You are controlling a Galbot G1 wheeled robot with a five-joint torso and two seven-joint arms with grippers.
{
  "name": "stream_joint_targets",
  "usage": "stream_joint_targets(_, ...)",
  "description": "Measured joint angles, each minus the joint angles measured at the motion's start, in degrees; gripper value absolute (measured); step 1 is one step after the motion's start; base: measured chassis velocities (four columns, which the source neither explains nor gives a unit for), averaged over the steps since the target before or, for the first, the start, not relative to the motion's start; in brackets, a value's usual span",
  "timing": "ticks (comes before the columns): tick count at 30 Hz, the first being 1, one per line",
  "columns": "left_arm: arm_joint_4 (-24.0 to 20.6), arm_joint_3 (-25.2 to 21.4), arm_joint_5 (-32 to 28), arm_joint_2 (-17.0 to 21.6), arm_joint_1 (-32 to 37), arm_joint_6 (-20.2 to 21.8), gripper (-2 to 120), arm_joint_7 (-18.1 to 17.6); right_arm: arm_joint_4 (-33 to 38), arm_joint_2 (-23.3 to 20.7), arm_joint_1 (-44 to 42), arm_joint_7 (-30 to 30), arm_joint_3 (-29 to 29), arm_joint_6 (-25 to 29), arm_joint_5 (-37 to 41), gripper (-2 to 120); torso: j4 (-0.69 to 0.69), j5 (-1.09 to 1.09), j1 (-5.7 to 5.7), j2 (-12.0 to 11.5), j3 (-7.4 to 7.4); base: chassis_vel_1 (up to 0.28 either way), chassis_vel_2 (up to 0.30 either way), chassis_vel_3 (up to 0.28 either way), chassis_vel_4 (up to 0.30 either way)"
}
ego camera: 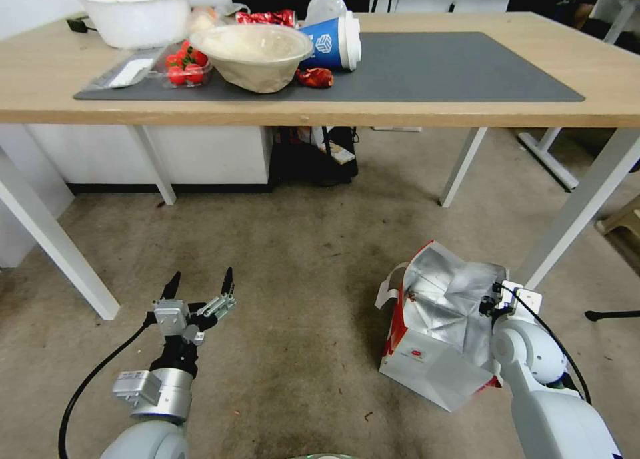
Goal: Pick up the food delivery bag from the floor and place it on the table.
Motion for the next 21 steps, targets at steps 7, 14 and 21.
stream_joint_targets(7, 0.13, 0.00, 0.03, -0.02, 0.01, -0.01, 100, 0.00, 4.34, -1.31, -2.61, -3.35, 0.37, 0.95, 1.28, 0, 0.00, 0.00, 0.00, 0.00, 0.00, 0.000, 0.000, 0.000, 0.000)
stream_joint_targets(14, 0.17, 0.22, 0.31, -0.25, -0.10, -0.04, 100, 0.00, 14.25, -4.52, -6.77, -9.44, 0.73, -0.06, 5.60, 0, -0.01, 0.00, 0.00, 0.01, 0.00, 0.000, 0.000, 0.000, 0.000)
stream_joint_targets(21, 0.20, 0.36, 0.46, -0.50, -0.12, -0.19, 100, 0.03, 21.66, -9.95, -8.42, -13.77, 0.34, -1.37, 12.13, 0, 0.00, 0.00, 0.00, 0.01, 0.00, 0.000, 0.000, 0.000, 0.000)
